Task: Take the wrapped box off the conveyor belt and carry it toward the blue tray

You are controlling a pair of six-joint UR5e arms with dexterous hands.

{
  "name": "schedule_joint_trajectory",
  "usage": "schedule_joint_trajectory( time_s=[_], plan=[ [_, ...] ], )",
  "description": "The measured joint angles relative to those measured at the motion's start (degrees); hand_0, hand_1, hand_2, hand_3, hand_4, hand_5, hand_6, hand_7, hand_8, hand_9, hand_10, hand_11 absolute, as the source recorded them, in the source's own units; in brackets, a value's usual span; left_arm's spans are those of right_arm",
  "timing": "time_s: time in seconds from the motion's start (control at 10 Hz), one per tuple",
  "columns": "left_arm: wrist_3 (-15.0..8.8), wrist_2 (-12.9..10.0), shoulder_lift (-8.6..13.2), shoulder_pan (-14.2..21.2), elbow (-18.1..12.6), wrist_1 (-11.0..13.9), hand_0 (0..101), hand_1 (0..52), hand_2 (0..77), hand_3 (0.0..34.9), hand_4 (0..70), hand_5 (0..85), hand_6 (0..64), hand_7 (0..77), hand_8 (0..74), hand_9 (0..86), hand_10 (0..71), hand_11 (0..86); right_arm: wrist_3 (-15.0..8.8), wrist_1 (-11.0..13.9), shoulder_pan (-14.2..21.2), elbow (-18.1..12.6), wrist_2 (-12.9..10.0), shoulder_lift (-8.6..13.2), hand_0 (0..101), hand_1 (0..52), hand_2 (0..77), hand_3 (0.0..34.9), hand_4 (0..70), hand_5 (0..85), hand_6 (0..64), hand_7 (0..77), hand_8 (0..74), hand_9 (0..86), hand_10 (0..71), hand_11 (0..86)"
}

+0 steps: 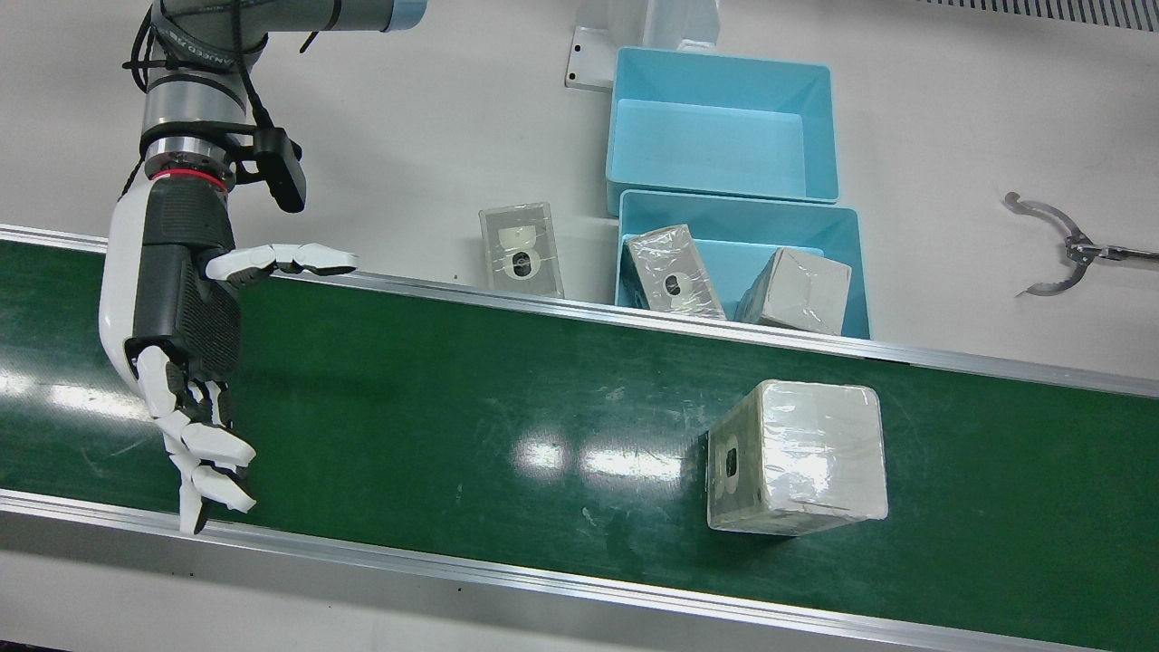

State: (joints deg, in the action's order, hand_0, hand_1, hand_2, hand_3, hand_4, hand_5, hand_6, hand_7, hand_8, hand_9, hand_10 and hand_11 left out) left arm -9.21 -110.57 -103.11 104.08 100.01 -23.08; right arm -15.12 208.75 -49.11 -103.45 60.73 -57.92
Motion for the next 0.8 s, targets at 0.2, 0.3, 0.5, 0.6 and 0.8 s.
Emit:
schedule_joint_trajectory(
  time_s=[0.2, 0.3, 0.5, 0.6, 0.8],
  plan=[
    [0.00, 0.00, 0.00, 0.00, 0.00, 0.00, 0, 0.0, 0.5, 0.0, 0.5, 0.5, 0.0, 0.5, 0.0, 0.5, 0.0, 0.0, 0.00, -0.01, 0.12, 0.00, 0.00, 0.00, 41, 9.3, 14.7, 30.1, 13.1, 25.1, 0.0, 22.4, 0.0, 2.7, 4.4, 7.1],
    [0.00, 0.00, 0.00, 0.00, 0.00, 0.00, 0, 0.0, 0.5, 0.0, 0.0, 0.5, 0.0, 0.5, 0.5, 0.0, 0.5, 0.0, 0.00, -0.01, 0.17, 0.00, 0.00, 0.00, 41, 9.3, 14.7, 30.1, 13.6, 25.1, 0.0, 22.4, 0.0, 2.7, 4.4, 7.1],
    [0.00, 0.00, 0.00, 0.00, 0.00, 0.00, 0, 0.0, 0.5, 0.0, 0.5, 0.5, 0.0, 0.5, 0.5, 0.0, 0.0, 0.0, 0.00, -0.01, 0.22, 0.00, 0.00, 0.00, 41, 9.3, 14.7, 30.1, 13.6, 25.6, 0.0, 22.4, 0.0, 2.7, 4.4, 7.1],
    [0.00, 0.00, 0.00, 0.00, 0.00, 0.00, 0, 0.0, 0.5, 0.0, 0.5, 0.5, 0.0, 0.5, 0.5, 0.5, 0.0, 0.0, 0.00, -0.01, 0.23, 0.00, 0.00, 0.00, 41, 9.3, 14.7, 30.1, 14.7, 25.6, 0.0, 22.4, 0.0, 2.7, 4.4, 6.5],
    [0.00, 0.00, 0.00, 0.00, 0.00, 0.00, 0, 0.0, 0.5, 0.0, 0.5, 0.5, 0.0, 0.5, 0.0, 0.5, 0.5, 0.0, 0.00, -0.01, 0.24, 0.00, 0.00, 0.00, 41, 9.3, 14.7, 30.1, 14.7, 25.6, 0.0, 22.4, 0.0, 2.7, 4.4, 6.5]
  ],
)
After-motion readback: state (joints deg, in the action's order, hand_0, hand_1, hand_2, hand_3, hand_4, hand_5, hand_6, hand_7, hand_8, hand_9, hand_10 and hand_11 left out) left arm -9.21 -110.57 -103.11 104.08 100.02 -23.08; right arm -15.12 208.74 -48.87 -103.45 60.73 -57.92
